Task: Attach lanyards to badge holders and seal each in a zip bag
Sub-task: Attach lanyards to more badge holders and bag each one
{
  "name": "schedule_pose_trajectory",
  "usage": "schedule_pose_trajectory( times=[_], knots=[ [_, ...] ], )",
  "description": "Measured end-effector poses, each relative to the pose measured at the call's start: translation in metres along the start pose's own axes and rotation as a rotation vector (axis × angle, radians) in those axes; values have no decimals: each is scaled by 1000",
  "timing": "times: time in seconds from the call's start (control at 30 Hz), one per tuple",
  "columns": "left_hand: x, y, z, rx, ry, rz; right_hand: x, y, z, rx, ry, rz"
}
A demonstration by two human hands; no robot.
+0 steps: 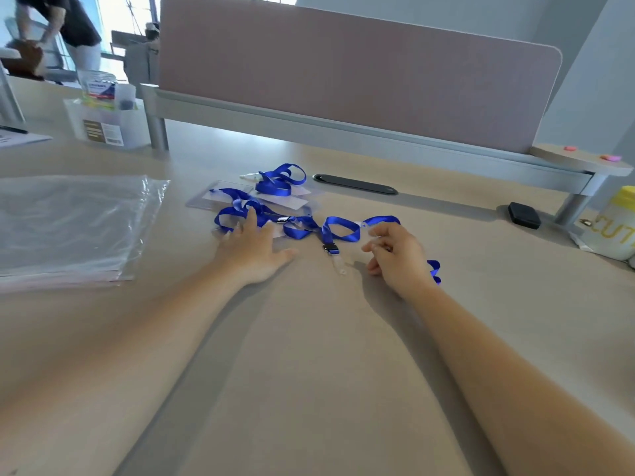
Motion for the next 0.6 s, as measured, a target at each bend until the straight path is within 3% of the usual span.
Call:
schedule_pose_trajectory(
  times=[0.17,0.3,0.4,0.6],
  knots=[
    [18,7,-4,114,-126,-14,8,-5,8,64,66,35],
    [33,13,11,131,-109,-110,22,-12,15,193,134,91],
    [40,11,23,47,-99,-88,31,-19,21,247,139,138],
    [49,19,33,58,-60,-139,35,-18,21,243,112,108]
  ],
)
Point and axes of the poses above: each hand's wrist, its own x-axis away from the middle knuckle, its own y-axis out of the back of the hand, z = x × y, the point moved 4 cm from there along -x, towards the middle knuckle, and after that the axes turned 3 degrees about -x, right-handed, at the moved point
